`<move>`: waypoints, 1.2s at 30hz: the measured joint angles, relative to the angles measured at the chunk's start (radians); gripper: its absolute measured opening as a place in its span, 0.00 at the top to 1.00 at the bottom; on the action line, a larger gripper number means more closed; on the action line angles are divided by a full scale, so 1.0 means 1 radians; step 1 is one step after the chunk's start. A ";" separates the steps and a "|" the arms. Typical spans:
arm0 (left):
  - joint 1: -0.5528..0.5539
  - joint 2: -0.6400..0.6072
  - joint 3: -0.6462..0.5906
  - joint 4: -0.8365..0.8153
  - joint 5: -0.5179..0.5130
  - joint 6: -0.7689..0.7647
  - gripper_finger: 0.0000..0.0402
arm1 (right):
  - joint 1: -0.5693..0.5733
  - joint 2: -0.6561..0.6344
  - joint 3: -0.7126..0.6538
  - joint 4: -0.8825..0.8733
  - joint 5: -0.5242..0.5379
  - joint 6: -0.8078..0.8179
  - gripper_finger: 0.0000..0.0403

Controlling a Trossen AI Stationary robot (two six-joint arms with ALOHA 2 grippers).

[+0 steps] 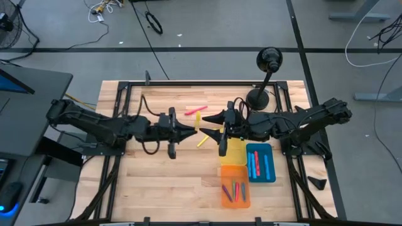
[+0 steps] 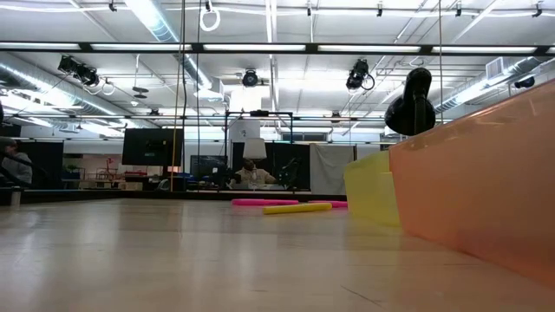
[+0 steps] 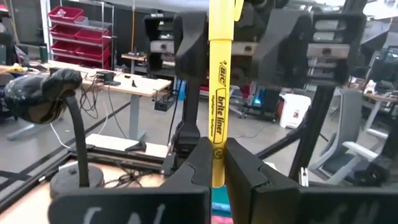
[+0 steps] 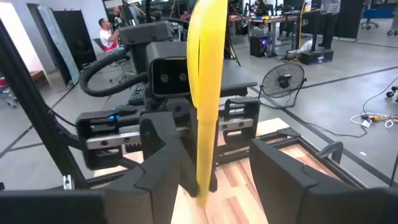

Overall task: Pick & Place Markers
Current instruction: Put the left yellow pen into the yellow bin

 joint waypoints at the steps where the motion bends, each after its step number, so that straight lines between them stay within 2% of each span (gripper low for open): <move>1: 0.000 0.016 0.019 0.001 0.000 0.001 0.95 | 0.000 0.000 0.000 0.000 0.000 0.000 0.52; 8: -0.001 0.113 0.118 0.001 0.024 0.027 0.95 | 0.000 0.000 0.000 -0.008 -0.001 0.000 0.52; 14: 0.000 0.128 0.133 0.001 0.018 0.027 0.95 | 0.008 0.000 0.000 -0.021 -0.001 0.002 0.56; 25: -0.001 0.128 0.133 -0.014 -0.006 0.027 0.94 | 0.053 0.000 0.000 -0.024 0.004 0.002 0.74; 32: -0.001 0.128 0.133 -0.019 -0.004 0.012 0.89 | 0.056 0.000 0.000 -0.029 0.010 0.020 0.95; 36: 0.000 0.128 0.133 -0.020 0.010 0.007 0.85 | 0.057 0.000 0.000 -0.030 0.016 0.050 0.95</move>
